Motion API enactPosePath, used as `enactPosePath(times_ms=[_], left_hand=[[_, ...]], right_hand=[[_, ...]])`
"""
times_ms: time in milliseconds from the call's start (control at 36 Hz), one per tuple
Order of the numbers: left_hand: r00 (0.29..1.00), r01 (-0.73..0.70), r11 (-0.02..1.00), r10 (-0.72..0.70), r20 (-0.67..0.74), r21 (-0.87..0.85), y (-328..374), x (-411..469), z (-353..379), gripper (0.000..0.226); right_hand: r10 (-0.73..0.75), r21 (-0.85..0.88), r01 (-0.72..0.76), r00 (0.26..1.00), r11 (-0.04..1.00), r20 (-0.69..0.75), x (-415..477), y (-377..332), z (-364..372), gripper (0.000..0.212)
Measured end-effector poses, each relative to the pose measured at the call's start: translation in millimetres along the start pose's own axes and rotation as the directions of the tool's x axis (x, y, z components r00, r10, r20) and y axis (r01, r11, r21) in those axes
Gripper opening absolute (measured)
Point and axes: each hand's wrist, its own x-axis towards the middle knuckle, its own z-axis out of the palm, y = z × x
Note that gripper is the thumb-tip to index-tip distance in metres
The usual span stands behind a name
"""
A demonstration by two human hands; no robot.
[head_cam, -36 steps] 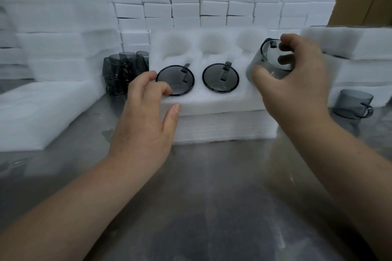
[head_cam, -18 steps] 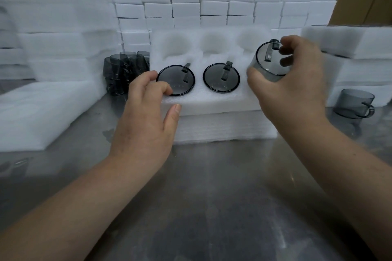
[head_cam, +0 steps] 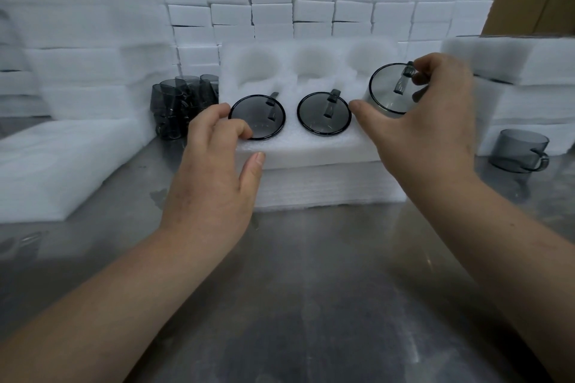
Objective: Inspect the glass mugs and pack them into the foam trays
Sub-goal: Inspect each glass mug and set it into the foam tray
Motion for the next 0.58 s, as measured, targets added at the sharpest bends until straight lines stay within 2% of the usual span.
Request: enactPosePath(times_ms=[333, 584], left_hand=[[1.0, 0.011, 1.0, -0.011, 0.003, -0.001, 0.1, -0.1, 0.1, 0.022], [1.0, -0.009, 1.0, 0.009, -0.02, -0.004, -0.8, -0.2, 0.8, 0.022]], right_hand=[[-0.007, -0.029, 0.005, 0.998, 1.0, -0.062, -3.1, -4.6, 0.0, 0.063], [-0.015, -0.064, 0.013, 0.999, 0.998, -0.028, -3.6, -6.6, -0.8, 0.069]])
